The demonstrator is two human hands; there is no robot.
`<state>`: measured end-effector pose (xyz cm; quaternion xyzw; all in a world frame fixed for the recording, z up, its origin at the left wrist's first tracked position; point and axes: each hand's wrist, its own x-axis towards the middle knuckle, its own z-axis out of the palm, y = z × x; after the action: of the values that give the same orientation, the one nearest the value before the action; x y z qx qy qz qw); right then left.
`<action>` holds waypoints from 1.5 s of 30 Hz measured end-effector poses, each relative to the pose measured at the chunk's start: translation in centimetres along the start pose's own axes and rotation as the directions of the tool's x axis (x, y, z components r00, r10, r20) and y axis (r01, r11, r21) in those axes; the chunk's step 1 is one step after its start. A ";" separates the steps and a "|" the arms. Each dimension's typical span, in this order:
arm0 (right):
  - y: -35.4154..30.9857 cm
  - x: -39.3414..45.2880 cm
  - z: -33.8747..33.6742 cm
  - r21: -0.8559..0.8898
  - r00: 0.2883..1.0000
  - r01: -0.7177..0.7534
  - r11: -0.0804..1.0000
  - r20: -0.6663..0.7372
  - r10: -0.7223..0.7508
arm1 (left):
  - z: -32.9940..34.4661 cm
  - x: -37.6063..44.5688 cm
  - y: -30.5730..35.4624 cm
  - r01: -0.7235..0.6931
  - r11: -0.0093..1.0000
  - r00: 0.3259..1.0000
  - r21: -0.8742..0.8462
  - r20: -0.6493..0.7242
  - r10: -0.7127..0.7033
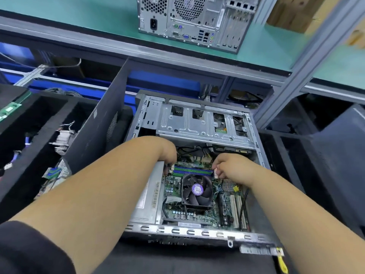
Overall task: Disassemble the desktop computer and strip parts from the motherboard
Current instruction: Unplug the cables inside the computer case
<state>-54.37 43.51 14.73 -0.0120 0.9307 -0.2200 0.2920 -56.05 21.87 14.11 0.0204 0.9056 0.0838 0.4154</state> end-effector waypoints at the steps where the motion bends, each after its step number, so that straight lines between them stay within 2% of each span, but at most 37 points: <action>1: 0.2 -0.8 -0.3 0.050 1.000 0.003 0.999 -0.023 -0.001 | 0.2 -0.1 0.0 0.004 0.995 1.000 -0.101 0.016 -0.003; 3: 0.5 -2.4 -0.9 0.131 0.997 0.027 0.991 -0.078 -0.016 | 0.4 0.0 0.0 0.001 0.990 0.999 -0.139 0.039 0.004; 6: 0.6 -4.6 -1.5 0.150 0.971 0.081 0.985 -0.235 -0.044 | 0.9 0.6 0.1 -0.017 0.967 0.993 -0.253 0.108 0.045; 9: 0.7 -6.8 -1.7 0.176 0.921 0.151 0.973 -0.382 -0.074 | 0.6 0.1 -0.4 -0.052 0.978 0.998 -0.201 0.032 0.060; 11: 1.2 -7.9 -1.8 0.179 0.889 0.183 0.967 -0.451 -0.085 | 0.4 0.2 -0.8 -0.087 0.966 0.994 -0.243 0.047 0.101; 13: 1.7 -8.7 -1.9 0.205 0.862 0.199 0.958 -0.503 -0.071 | 0.4 0.2 -1.1 -0.109 0.928 0.990 -0.355 0.047 0.134; 16: 2.5 -9.4 -2.1 0.250 0.839 0.220 0.943 -0.541 -0.052 | 0.7 0.2 -1.0 -0.076 0.874 0.996 -0.480 0.013 0.094; 20: 4.2 -9.7 -2.5 0.302 0.797 0.268 0.915 -0.602 -0.035 | 0.6 -0.8 0.1 -0.090 0.911 0.995 -0.402 0.005 0.100; 26: 9.6 -10.0 -3.6 0.304 0.779 0.262 0.916 -0.627 -0.015 | 1.0 -2.2 3.0 -0.024 0.982 0.989 -0.187 -0.146 -0.003; 29: 12.9 -10.1 -3.7 0.343 0.805 0.196 0.919 -0.592 0.049 | 1.6 -3.0 4.5 -0.056 0.992 0.976 -0.111 -0.217 0.031; 32: 15.7 -9.9 -3.1 0.387 0.851 0.144 0.911 -0.519 0.086 | 2.2 -3.7 6.2 -0.082 0.997 0.932 -0.008 -0.356 0.073; 37: 18.2 -9.6 -1.8 0.451 0.916 0.082 0.889 -0.384 0.111 | 3.7 -3.9 8.4 -0.105 0.992 0.881 -0.077 -0.470 0.057; 45: 16.2 -10.4 -3.5 0.389 0.889 0.259 0.884 -0.455 -0.060 | 4.6 -5.1 8.6 -0.032 0.996 0.853 -0.088 -0.522 -0.018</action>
<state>-45.99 61.12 16.16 0.0245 0.8936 -0.4449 0.0551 -49.53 30.48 16.41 -0.0191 0.9792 0.1298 0.1545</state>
